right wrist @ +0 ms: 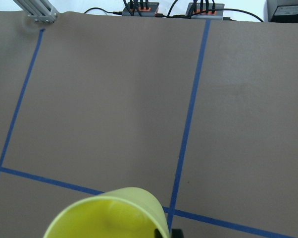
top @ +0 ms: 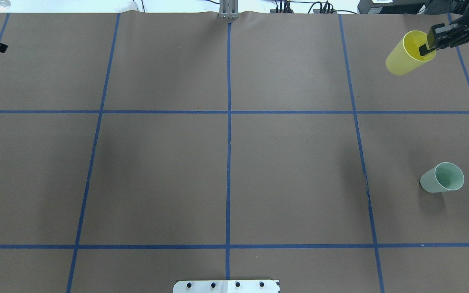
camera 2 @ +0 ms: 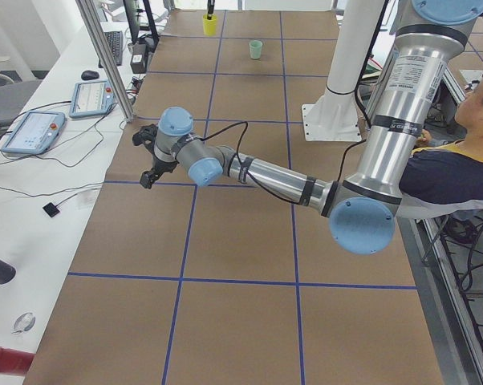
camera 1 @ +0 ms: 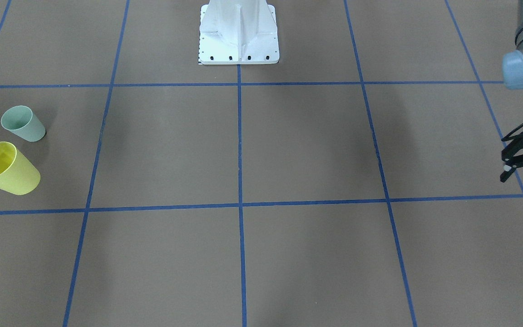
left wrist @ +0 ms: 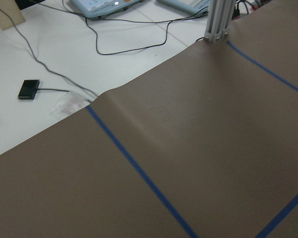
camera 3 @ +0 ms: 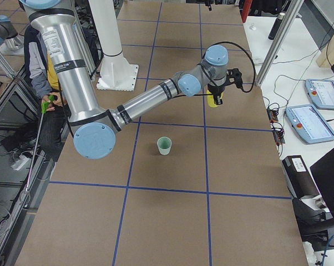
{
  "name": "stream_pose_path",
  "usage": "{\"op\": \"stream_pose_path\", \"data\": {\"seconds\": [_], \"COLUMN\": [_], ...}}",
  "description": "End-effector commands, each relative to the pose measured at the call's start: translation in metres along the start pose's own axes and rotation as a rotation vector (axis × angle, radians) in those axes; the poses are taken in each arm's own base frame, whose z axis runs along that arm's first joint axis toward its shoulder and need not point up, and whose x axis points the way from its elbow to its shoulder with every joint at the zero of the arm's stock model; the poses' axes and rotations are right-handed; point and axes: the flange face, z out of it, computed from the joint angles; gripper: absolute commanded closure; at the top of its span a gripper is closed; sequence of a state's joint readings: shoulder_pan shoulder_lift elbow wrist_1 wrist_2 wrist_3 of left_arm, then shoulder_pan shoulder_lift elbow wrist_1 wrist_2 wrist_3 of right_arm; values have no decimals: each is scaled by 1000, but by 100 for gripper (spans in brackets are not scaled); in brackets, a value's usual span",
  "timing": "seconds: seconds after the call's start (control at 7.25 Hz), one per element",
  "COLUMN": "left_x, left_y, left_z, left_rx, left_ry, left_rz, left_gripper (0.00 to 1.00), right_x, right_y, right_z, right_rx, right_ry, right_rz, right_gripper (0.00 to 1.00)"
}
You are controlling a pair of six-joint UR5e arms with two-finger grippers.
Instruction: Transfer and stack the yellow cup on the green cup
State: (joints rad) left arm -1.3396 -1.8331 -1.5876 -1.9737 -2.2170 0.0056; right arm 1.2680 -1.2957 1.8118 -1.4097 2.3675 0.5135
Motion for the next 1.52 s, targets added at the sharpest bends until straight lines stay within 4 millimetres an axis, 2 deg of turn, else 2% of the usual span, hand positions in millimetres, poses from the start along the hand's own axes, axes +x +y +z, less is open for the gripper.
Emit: {"op": "stream_pose_path", "data": {"seconds": [0.0,0.14,0.28,0.41,0.55,0.83,0.97,1.1,1.38], "left_x": [-73,-99,-136,-143,-144,-140,-138,-138,-138], "left_y": [59,125,177,221,234,244,243,245,245], "left_z": [-22,-23,-35,-35,-31,-31,-34,-33,-33], "left_rx": [-186,-237,-291,-319,-356,-393,-389,-389,-388], "left_ry": [-33,-41,-49,-49,-47,-25,-27,-25,-25], "left_rz": [37,-64,-219,-270,-312,-351,-347,-348,-347], "left_gripper": [0,0,0,0,0,0,0,0,0], "right_x": [40,52,61,71,71,71,74,86,89], "right_y": [24,36,51,70,106,164,176,186,198], "right_z": [-2,-4,-3,2,12,23,25,29,37], "right_rx": [-15,-21,-34,-57,-105,-187,-205,-208,-238], "right_ry": [28,36,41,48,44,54,60,114,123], "right_rz": [-35,-47,-55,-69,-77,-76,-73,-70,-69], "right_gripper": [100,100,100,100,100,100,100,100,100]}}
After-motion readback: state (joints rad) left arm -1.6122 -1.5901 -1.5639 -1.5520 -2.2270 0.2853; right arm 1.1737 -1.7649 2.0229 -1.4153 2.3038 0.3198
